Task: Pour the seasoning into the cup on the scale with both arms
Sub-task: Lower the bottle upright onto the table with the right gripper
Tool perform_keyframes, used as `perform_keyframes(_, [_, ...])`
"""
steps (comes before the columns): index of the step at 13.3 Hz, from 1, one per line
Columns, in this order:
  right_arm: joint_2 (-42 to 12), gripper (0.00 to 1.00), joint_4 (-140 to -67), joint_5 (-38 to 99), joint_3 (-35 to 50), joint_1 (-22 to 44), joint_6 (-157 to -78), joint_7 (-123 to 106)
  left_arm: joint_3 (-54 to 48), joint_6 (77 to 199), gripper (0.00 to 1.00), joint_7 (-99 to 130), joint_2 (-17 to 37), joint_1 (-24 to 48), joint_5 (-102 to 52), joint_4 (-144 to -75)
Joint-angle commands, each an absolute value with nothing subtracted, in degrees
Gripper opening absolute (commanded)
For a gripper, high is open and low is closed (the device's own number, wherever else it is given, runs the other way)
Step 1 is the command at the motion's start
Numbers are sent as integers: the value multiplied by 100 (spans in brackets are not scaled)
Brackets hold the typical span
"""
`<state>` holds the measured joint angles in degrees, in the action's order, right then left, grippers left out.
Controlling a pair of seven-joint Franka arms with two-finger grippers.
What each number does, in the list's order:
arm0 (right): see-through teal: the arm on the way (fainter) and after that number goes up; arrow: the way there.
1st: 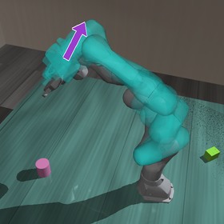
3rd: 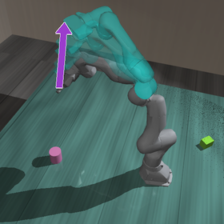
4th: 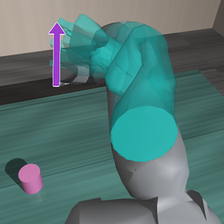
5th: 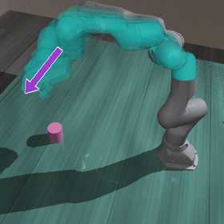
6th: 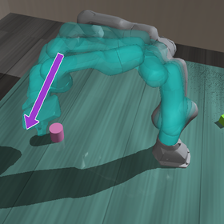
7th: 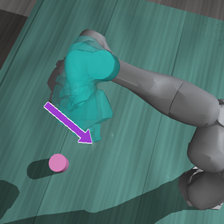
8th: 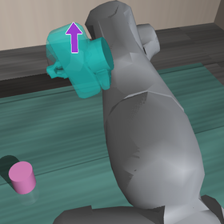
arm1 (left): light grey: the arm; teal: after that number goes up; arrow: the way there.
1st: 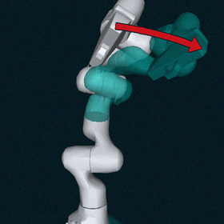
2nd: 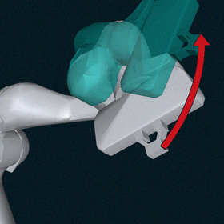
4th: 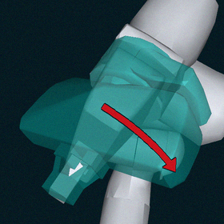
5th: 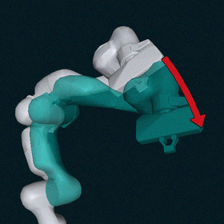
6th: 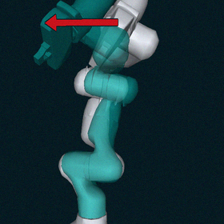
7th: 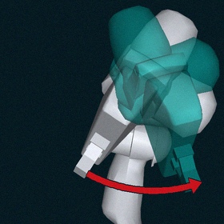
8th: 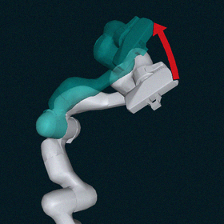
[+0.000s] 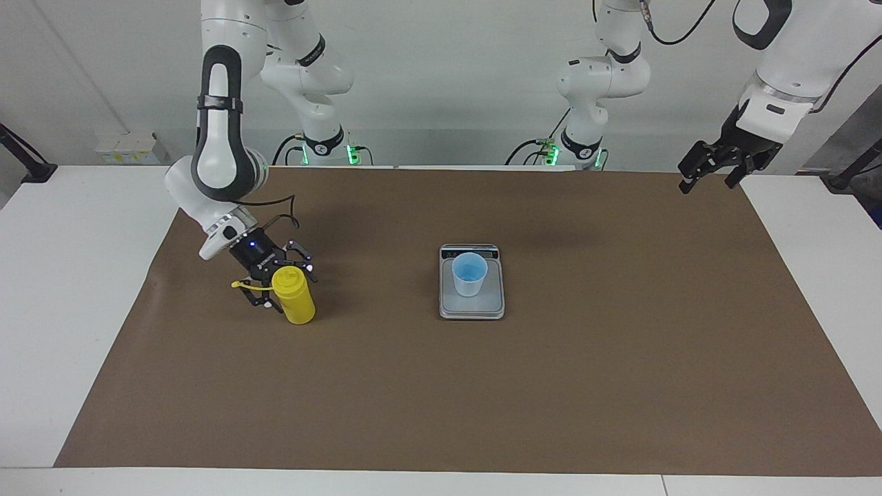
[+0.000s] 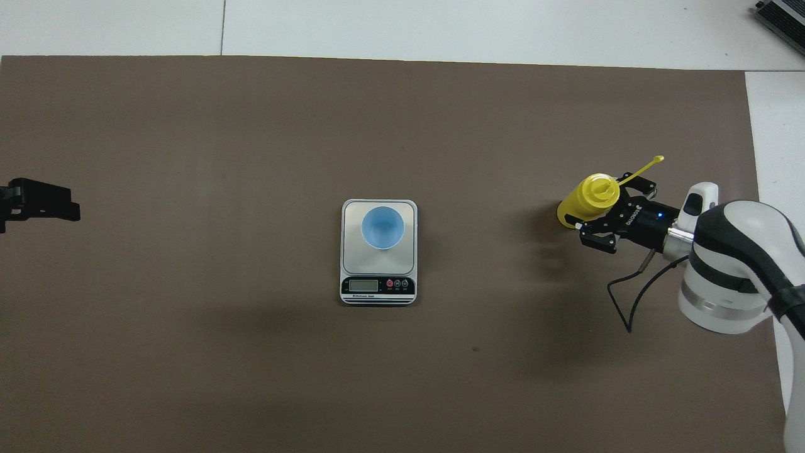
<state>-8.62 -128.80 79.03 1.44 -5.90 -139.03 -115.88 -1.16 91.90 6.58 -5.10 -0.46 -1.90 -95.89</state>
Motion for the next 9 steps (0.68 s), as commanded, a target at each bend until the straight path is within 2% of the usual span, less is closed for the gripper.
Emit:
perform_keyframes(1, [-668, 100, -13174, 7981, 167, -764, -13764, -11795, -149, 9176, 100, 642, -650, -97, -97, -9729])
perform_keyframes(9, [-668, 100, -13210, 6779, 167, -1370, -13764, -11795, -149, 9176, 100, 642, -642, -97, -97, -9729])
